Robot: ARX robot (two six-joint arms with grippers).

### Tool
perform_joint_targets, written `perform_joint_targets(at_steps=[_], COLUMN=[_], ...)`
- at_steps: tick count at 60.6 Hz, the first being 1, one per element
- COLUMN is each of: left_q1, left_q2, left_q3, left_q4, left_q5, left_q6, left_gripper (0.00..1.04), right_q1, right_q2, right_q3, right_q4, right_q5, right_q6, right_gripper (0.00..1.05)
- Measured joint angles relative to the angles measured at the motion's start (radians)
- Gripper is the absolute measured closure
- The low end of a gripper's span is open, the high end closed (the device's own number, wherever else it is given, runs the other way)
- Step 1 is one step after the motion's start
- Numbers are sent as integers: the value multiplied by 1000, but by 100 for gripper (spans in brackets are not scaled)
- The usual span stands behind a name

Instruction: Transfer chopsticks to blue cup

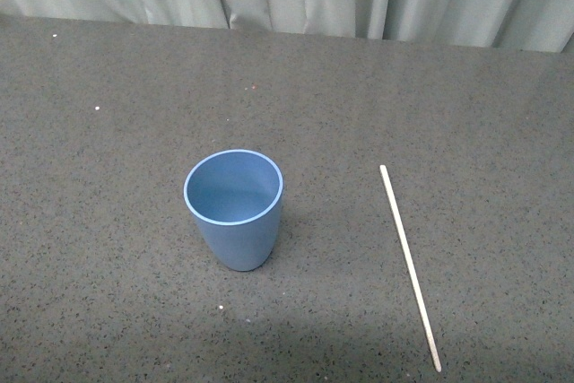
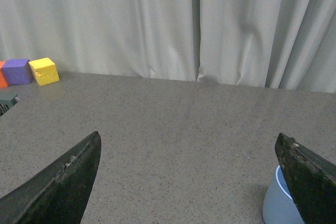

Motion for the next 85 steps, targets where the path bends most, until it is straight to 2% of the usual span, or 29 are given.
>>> perform_joint_targets(at_steps=[21,22,23,24,27,29,35,41,52,60,85], left_q1=[0,0,0,0,0,0,0,0,0,0,0], left_q2=[0,0,0,0,0,0,0,0,0,0,0], left_q3=[0,0,0,0,0,0,0,0,0,0,0], left_q4=[0,0,0,0,0,0,0,0,0,0,0], left_q5=[0,0,0,0,-2,0,0,0,0,0,0], left_q6=[0,0,0,0,0,0,0,0,0,0,0], left_gripper=[7,7,7,7,7,7,7,7,7,7,7], right_q1=[1,8,26,62,103,108,115,147,201,242,367], right_q2=[1,4,14,45,160,216,509,864,1344,1582,1967], right_q3=[0,0,2,9,27,35,92,206,437,589,910], right_q4=[0,0,0,-1,7,17,89,187,151,103,-85], right_q5=[7,27,92,208,387,397,313,217,71,29,52], right_q6=[-1,-16,-37,-103,-214,-246,-248,-175,-4,88,249], right_gripper=[9,9,9,9,9,9,9,9,9,9,9])
